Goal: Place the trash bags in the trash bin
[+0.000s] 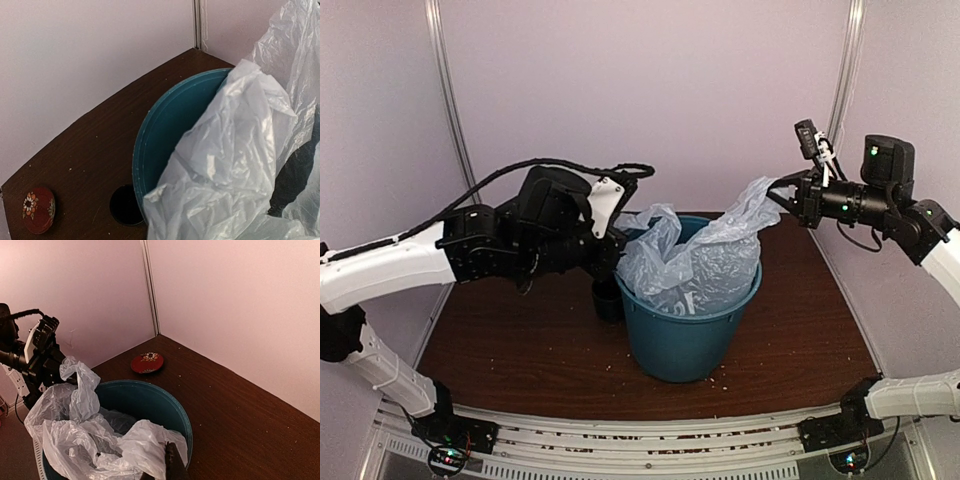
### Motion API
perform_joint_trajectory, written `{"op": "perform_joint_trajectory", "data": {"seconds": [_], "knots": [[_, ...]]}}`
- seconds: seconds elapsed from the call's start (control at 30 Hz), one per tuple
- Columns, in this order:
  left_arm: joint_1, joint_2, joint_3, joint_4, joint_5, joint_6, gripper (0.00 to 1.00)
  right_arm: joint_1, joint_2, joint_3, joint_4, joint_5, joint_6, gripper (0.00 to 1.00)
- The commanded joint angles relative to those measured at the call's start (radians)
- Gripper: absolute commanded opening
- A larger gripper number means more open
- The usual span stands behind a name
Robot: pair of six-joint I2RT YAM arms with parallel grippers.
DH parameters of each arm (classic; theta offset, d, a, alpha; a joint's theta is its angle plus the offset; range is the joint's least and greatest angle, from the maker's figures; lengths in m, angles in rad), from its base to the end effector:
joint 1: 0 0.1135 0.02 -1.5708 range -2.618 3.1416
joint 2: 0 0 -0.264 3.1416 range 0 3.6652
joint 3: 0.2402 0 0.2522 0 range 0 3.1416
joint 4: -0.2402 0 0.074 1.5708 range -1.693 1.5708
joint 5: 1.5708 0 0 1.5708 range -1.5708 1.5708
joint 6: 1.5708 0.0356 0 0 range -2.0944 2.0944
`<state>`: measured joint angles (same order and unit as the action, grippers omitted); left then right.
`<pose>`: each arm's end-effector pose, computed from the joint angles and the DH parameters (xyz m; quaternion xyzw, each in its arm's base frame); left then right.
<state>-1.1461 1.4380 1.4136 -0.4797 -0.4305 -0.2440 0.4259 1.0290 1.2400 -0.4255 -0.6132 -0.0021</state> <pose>0.1473 -0.2896 0.3778 0.2690 0.8044 -0.1768 0.4993 0.1842 0.1061 0.4277 -0.3427 0.6853 0.3556 0.5353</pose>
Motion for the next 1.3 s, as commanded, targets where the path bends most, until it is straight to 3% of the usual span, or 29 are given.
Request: {"op": "perform_joint_trajectory", "data": {"seconds": [0.0, 0.3, 0.57, 0.77, 1.27], "knots": [[0.005, -0.098, -0.036, 0.076, 0.078, -0.062, 0.00, 0.002, -0.075, -0.069, -0.040, -0.020, -0.008, 0.00], [0.005, -0.197, -0.128, 0.079, 0.139, -0.131, 0.00, -0.007, -0.180, -0.204, -0.105, -0.004, -0.081, 0.00], [0.002, -0.226, -0.153, 0.051, 0.202, -0.177, 0.00, -0.007, -0.227, -0.178, -0.267, -0.102, -0.185, 0.00], [-0.013, -0.254, -0.170, 0.041, 0.291, -0.183, 0.00, -0.008, -0.265, -0.254, -0.251, -0.129, -0.194, 0.00], [-0.017, -0.357, -0.321, 0.007, 0.238, -0.204, 0.00, -0.008, -0.289, -0.282, -0.320, -0.076, -0.267, 0.00]]}}
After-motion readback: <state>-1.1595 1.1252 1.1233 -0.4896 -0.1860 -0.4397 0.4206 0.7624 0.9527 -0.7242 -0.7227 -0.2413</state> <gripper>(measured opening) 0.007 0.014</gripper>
